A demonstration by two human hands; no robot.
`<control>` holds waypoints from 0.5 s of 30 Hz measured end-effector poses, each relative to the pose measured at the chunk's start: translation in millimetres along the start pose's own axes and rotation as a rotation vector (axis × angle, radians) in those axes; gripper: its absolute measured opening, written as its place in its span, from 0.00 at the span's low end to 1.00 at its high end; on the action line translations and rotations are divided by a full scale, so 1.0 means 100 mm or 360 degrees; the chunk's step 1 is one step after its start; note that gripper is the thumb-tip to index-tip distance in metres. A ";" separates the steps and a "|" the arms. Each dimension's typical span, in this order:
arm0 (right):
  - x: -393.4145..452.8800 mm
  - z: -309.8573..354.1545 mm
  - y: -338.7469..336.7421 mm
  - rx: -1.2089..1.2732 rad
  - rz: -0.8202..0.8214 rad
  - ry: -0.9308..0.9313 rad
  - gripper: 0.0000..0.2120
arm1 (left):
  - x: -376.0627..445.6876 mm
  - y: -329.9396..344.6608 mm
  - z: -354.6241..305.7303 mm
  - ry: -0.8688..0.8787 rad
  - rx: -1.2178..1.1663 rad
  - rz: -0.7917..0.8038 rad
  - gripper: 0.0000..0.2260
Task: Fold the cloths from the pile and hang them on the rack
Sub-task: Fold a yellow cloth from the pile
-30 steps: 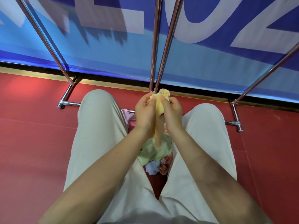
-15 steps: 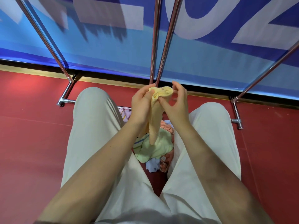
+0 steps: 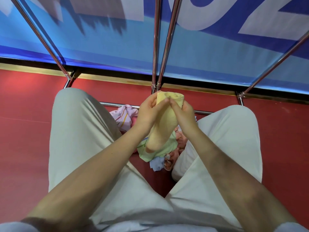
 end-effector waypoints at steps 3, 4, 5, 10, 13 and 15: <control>-0.03 -0.03 0.00 -0.0002 0.0042 0.0029 0.05 | -0.01 -0.03 0.07 -0.0040 0.0068 0.0003 0.12; -0.04 -0.04 0.01 0.0001 0.0073 0.0044 0.06 | 0.00 -0.06 0.08 -0.0048 0.0076 -0.0024 0.09; -0.05 -0.04 0.04 0.0019 0.0123 0.0071 0.06 | -0.01 -0.09 0.07 -0.0054 0.0068 -0.0056 0.07; -0.18 -0.13 0.25 0.0144 0.0570 0.0149 0.09 | -0.07 -0.31 -0.13 -0.0018 -0.0143 -0.0171 0.07; -0.25 -0.21 0.43 -0.0091 0.0693 0.0122 0.07 | -0.12 -0.38 -0.31 0.0062 -0.0253 -0.0181 0.07; -0.26 -0.30 0.52 -0.0203 0.0741 0.0129 0.08 | -0.14 -0.42 -0.34 0.0054 -0.0289 -0.0185 0.07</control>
Point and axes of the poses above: each hand's wrist, its own x-axis towards the middle knuckle, its own y-axis out of the palm, z = x × y, the point moved 6 cm from there along x, towards the middle knuckle, and after that the axes turned 6 degrees about -x, right-handed, at the moved point
